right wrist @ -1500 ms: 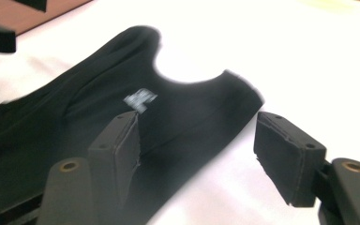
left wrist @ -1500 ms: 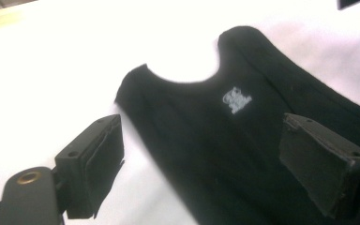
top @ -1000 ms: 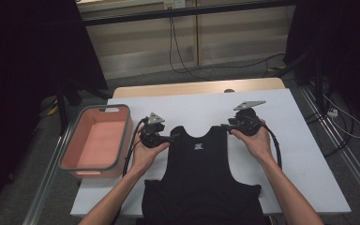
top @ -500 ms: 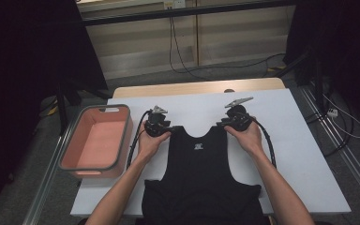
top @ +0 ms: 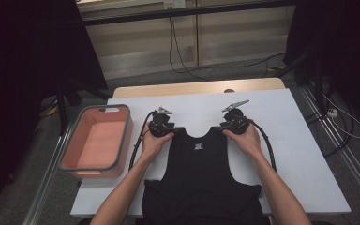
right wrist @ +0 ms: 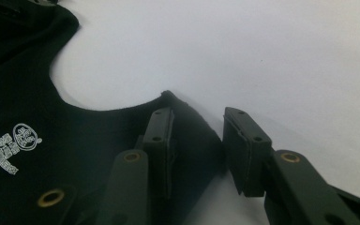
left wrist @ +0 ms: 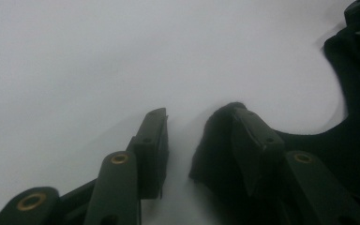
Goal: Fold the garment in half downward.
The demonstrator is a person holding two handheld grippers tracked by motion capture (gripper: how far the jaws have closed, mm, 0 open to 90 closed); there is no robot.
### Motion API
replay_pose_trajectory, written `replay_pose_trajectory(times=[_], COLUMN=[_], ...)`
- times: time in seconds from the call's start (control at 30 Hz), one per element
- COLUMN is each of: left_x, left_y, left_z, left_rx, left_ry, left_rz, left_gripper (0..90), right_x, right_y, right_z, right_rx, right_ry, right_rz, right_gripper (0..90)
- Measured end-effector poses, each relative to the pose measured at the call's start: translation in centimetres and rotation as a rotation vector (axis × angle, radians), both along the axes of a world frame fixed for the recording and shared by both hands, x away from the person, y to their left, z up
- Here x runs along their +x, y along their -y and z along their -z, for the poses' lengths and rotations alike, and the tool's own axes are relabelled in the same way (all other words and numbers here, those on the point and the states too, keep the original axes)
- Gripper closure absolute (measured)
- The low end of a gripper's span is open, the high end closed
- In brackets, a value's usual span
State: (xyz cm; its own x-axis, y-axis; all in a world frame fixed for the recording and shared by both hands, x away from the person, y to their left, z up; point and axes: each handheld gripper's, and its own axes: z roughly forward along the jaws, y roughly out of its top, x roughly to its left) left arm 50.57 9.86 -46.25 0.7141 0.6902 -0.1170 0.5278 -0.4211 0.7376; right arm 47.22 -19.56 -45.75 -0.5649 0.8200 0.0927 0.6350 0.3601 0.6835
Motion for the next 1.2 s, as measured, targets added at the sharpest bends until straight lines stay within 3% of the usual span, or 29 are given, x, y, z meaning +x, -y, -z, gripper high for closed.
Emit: replay_pose_trajectory(times=[0.13, 0.27, 0.43, 0.57, 0.63, 0.9, 1.13, 1.2], left_x=[0.0, 0.2, 0.4, 0.4, 0.5, -0.1, -0.6, -0.8], left_y=[0.2, 0.3, 0.2, 0.2, 0.1, 0.6, 0.7, 0.8], left_z=[0.2, 0.1, 0.1, 0.1, 0.2, -0.1, -0.2, -0.3], left_rx=[-0.025, -0.016, -0.023, -0.023, -0.049, 0.004, -0.015, -0.018], left_ry=[-0.001, 0.004, -0.003, -0.005, -0.027, -0.022, -0.074, -0.072], left_rz=[-0.003, 0.01, 0.002, 0.011, 0.027, 0.067, 0.086, 0.076], left_gripper=[54.8, 54.1, 51.2, 53.4, 55.7, 59.7, 81.6, 83.9], right_x=[-0.1, -0.1, -0.1, -0.2, -0.2, -0.4, -0.4, -0.4], right_y=[-0.2, -0.2, 0.1, 0.2, 0.2, 0.1, 0.0, -0.1], right_z=[0.0, -0.1, 0.1, 0.2, 0.2, 0.2, 0.2, 0.2], right_rx=[-0.025, -0.035, 0.0, 0.018, 0.026, 0.018, 0.009, 0.007], right_ry=[0.003, 0.006, -0.003, 0.002, 0.001, 0.008, 0.013, 0.018], right_rz=[0.003, 0.002, 0.003, 0.008, 0.011, 0.016, 0.018, 0.019], right_gripper=[66.4, 74.9, 85.4, 86.9, 87.0, 87.1, 87.3, 87.4])
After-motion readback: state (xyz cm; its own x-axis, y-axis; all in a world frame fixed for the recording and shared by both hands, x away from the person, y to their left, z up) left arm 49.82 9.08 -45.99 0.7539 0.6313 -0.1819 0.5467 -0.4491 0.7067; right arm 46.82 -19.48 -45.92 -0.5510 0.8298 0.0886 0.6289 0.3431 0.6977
